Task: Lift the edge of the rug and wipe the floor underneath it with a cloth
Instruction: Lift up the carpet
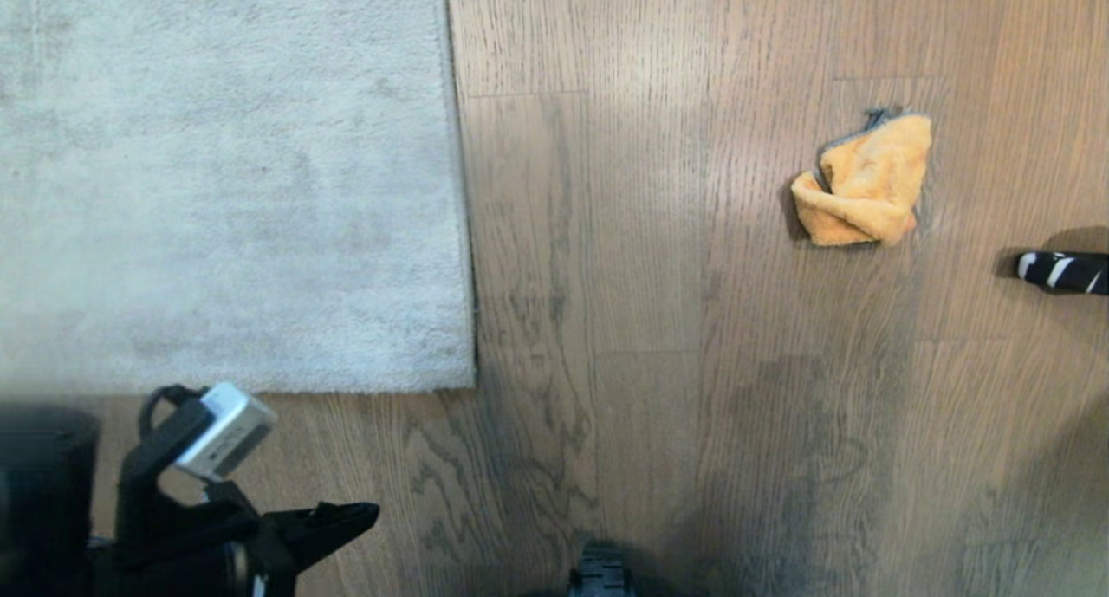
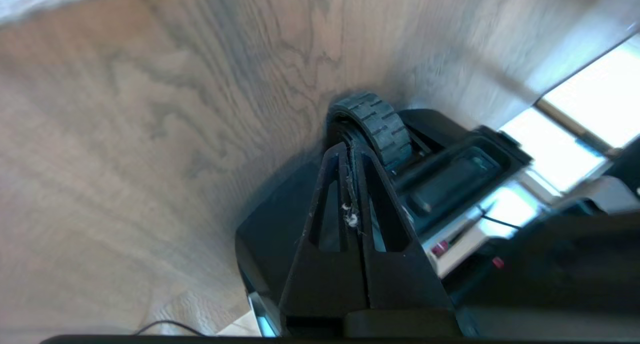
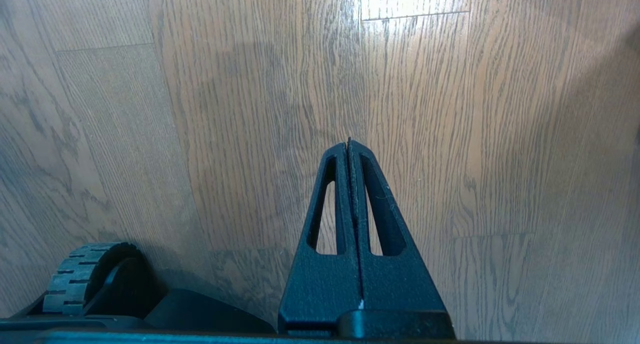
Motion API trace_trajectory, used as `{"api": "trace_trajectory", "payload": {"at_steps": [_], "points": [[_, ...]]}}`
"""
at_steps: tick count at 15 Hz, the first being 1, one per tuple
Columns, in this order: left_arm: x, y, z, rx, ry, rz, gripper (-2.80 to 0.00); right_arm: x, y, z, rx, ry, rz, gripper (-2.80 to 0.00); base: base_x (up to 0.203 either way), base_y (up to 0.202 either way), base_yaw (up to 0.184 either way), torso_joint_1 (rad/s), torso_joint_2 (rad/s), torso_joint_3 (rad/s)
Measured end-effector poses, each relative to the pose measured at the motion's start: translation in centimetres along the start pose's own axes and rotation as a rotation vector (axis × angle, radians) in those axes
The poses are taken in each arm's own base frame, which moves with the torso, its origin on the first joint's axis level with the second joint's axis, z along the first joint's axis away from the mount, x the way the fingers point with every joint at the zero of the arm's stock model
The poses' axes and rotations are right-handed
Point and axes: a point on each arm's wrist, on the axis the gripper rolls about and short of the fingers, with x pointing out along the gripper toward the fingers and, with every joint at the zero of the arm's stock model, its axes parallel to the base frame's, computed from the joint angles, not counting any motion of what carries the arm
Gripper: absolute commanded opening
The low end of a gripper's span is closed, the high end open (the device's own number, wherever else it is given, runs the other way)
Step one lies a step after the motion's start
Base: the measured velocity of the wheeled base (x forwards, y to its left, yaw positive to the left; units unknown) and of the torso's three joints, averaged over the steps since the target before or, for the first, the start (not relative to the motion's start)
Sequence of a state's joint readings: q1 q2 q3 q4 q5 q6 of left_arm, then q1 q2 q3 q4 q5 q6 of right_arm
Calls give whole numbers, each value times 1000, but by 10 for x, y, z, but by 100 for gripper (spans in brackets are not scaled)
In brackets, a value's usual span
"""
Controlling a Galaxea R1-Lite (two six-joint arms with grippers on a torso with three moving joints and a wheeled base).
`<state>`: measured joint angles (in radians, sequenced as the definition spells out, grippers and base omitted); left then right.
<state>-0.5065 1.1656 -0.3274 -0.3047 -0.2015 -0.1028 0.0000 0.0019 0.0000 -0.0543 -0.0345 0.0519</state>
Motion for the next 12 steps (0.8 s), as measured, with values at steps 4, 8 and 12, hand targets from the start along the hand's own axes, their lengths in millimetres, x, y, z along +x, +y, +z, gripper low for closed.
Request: {"api": "trace_trajectory", "payload": {"at_steps": [4, 8, 12], "points": [[59, -4, 5, 41, 24, 75, -280, 0, 0, 0, 0, 0, 0, -280, 0, 0, 0, 0, 0, 0], [109, -8, 12, 72, -5, 205, -280, 0, 0, 0, 0, 0, 0, -280, 0, 0, 0, 0, 0, 0], [145, -7, 17, 81, 7, 294, -280, 0, 0, 0, 0, 0, 0, -280, 0, 0, 0, 0, 0, 0]]}}
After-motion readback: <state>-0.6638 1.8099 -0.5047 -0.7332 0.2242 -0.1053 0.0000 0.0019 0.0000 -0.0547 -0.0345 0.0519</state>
